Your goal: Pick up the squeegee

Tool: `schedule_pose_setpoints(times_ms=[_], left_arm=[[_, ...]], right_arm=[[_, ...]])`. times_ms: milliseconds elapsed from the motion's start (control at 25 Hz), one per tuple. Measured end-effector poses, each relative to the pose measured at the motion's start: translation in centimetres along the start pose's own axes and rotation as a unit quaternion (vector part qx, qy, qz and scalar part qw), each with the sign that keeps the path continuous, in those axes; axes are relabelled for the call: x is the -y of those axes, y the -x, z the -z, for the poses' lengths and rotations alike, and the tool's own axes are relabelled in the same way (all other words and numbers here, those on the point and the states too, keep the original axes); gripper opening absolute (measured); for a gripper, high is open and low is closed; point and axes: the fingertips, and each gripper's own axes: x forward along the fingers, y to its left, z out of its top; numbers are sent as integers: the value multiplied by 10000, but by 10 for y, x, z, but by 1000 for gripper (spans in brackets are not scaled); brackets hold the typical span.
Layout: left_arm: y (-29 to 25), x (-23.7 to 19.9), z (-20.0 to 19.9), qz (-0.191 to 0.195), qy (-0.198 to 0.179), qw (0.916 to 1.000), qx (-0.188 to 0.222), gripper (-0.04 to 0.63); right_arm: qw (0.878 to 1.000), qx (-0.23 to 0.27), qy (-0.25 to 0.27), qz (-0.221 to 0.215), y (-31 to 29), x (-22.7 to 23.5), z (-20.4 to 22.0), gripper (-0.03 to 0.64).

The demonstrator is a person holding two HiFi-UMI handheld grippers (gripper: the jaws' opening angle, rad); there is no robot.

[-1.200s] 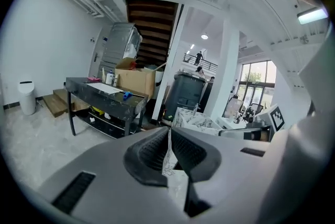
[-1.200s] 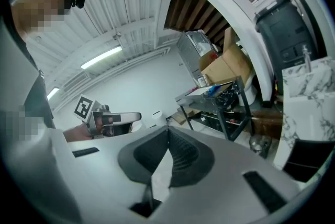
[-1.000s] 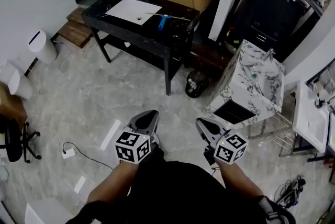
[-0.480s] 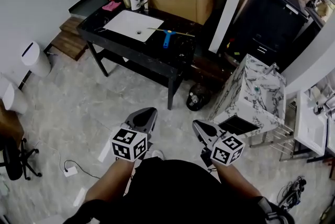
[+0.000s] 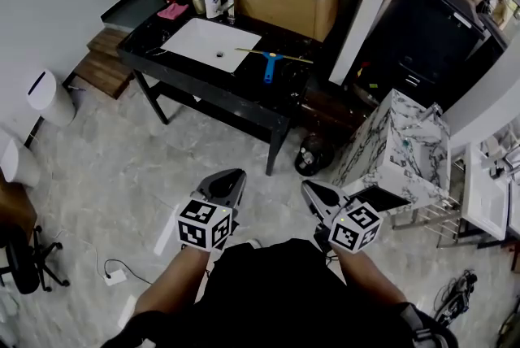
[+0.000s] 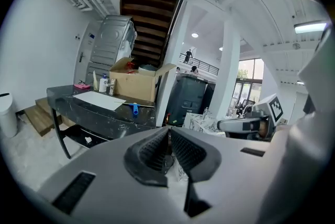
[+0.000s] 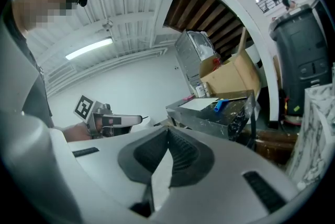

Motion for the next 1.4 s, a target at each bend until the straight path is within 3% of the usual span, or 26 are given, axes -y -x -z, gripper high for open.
schedule_pose_setpoints(times_ms=[400,880,1400], left_arm=[[-8,-16,3,114,90,9999,-87,31],[-39,-29,7,38,139,9996,-225,31],[-91,-90,-23,-385,188,9985,-346,31]], right_arm=[[9998,-140,-78,116,-23,7,-1,9],[9996,-188,-189,-113,-55,39,-9,9],[9986,-274,-264,-356,-122,95,-49,9]])
